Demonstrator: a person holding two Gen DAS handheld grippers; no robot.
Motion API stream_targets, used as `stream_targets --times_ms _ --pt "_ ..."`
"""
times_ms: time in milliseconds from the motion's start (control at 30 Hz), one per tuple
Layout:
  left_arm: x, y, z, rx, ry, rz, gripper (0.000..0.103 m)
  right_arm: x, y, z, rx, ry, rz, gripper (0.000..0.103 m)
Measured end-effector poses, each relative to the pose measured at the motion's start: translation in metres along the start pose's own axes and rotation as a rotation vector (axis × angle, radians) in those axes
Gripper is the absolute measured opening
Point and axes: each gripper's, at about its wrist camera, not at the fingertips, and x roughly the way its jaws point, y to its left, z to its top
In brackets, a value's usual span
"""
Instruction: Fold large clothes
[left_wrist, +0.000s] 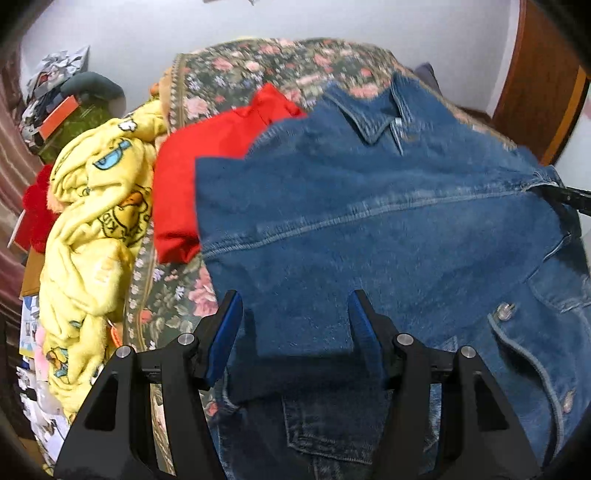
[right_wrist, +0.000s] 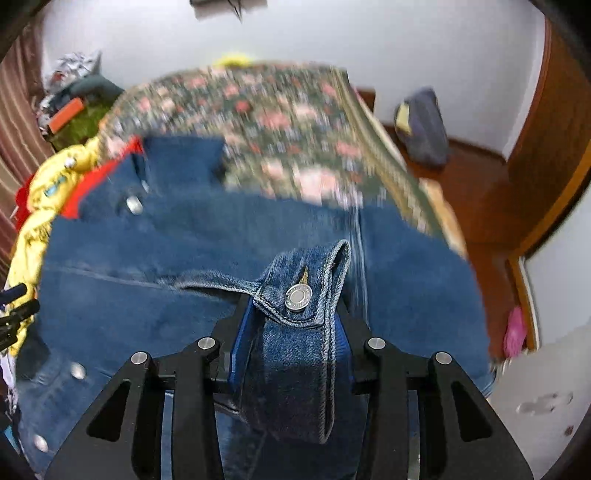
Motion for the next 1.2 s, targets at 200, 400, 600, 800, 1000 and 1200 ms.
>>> stream_targets --times_ms 200,400,600,800,1000,1200 --pt "0.001 -0.006 -0.002 0.032 -0.010 0.029 0.064 0.012 -0.003 -0.021 -0.012 0.043 -0.043 0.050" --pt "-0.011 -0.010 0.006 0.044 -0.027 0.018 0.064 -0.009 -0.008 -0.022 -0.020 0.023 -0.047 0.055" --pt "-0.041 -0.024 0.027 0.067 -0.116 -0.023 0.064 -0.043 -0.038 -0.027 0.071 -0.050 -0.048 0.060" --pt "-0.052 -0.044 0.045 0.078 -0.169 -0.072 0.067 -0.057 -0.095 -0.047 0.278 -0.054 -0.032 0.073" --pt "-0.035 -0.066 0.046 0.086 -0.121 -0.101 0.067 -0.030 -0.142 -0.077 0.504 0.031 0.058 0.073" --pt "-0.026 -0.076 0.043 0.085 -0.095 -0.103 0.067 0.000 -0.174 -0.093 0.715 0.054 0.141 0.073"
